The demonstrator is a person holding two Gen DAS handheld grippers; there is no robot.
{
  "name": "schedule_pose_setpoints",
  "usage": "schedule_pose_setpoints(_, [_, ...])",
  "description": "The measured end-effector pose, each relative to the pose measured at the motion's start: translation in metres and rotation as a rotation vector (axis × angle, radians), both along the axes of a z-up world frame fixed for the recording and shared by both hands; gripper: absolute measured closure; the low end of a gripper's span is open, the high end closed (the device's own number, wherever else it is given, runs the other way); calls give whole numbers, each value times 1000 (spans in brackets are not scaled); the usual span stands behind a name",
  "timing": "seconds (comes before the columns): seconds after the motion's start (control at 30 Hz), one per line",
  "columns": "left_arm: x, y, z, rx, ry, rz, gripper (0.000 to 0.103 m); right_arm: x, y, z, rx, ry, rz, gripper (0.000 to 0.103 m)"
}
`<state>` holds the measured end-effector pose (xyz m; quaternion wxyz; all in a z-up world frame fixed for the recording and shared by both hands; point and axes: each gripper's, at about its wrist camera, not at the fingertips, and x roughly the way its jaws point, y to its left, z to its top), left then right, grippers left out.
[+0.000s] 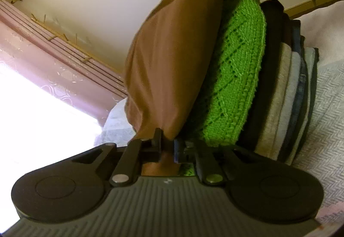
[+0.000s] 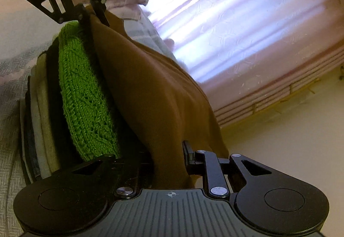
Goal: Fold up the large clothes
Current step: 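Lower the shirt onto the green knit item atop the stack with both grippers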
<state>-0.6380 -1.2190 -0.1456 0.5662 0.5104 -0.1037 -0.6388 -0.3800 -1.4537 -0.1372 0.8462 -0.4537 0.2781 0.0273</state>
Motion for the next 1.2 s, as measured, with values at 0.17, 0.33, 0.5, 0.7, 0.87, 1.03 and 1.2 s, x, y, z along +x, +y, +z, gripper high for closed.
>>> schedule_pose_setpoints(0.17, [-19,23,22,-89,21,14,96,-11,13,23,-8,-80,10,91])
schedule_pose_setpoints(0.33, [-42,31,-17,-10,-8,-16,96,-33,20,-27,-62,37,47,90])
schedule_pose_setpoints(0.5, [-38,26,-10,-10,27,7,95,-40,17,-16,-29,-1,6,90])
schedule_pose_setpoints(0.7, [-38,26,4,-21,65,18,97,-29,26,-16,-67,-1,-29,87])
schedule_pose_setpoints(0.87, [-35,29,-4,8,76,14,97,-39,19,-20,-26,-3,-61,87])
schedule_pose_setpoints(1.03, [-23,26,8,8,138,51,92,-42,28,-19,-90,-23,-65,79])
schedule_pose_setpoints(1.2, [-12,35,17,30,201,64,79,-55,28,-7,-74,-26,-101,64])
